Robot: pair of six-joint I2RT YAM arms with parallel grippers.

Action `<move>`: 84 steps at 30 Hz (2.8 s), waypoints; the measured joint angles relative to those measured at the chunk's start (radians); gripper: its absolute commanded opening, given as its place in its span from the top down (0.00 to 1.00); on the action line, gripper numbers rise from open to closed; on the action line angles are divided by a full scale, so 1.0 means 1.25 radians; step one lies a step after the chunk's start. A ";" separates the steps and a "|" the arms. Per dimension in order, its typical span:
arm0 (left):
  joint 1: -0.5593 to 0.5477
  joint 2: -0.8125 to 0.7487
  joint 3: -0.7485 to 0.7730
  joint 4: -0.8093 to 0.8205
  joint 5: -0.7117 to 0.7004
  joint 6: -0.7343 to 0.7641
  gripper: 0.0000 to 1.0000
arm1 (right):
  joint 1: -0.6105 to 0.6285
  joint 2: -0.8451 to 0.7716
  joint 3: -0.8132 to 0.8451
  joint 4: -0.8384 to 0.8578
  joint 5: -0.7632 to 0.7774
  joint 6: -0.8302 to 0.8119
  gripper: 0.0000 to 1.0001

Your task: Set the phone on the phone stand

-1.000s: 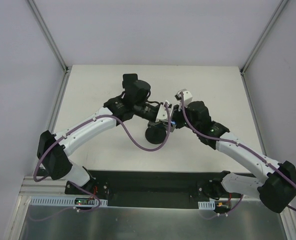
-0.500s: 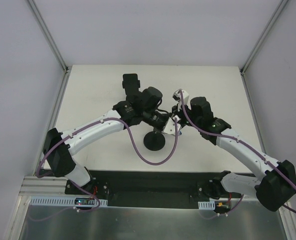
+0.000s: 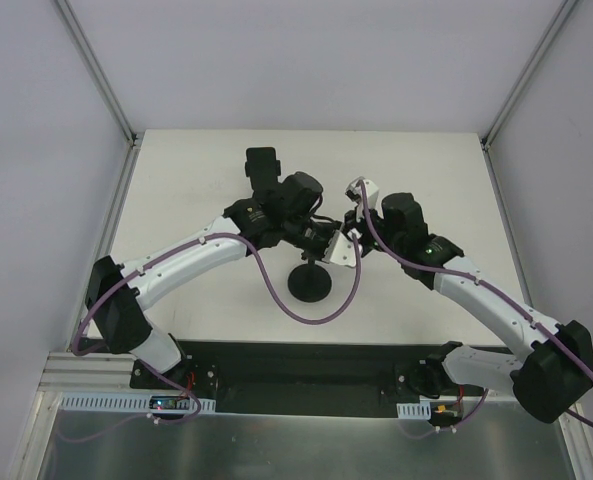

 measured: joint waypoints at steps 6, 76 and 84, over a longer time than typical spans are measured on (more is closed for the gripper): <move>-0.002 -0.055 -0.054 0.053 -0.069 -0.049 1.00 | 0.002 -0.011 -0.001 0.002 0.045 0.013 1.00; -0.024 -0.097 -0.216 0.365 -0.640 -0.609 1.00 | 0.223 -0.487 -0.259 -0.001 0.513 0.297 0.19; 0.045 -0.134 -0.233 0.361 -0.520 -0.671 1.00 | 0.040 -0.159 -0.330 0.221 0.271 0.434 0.94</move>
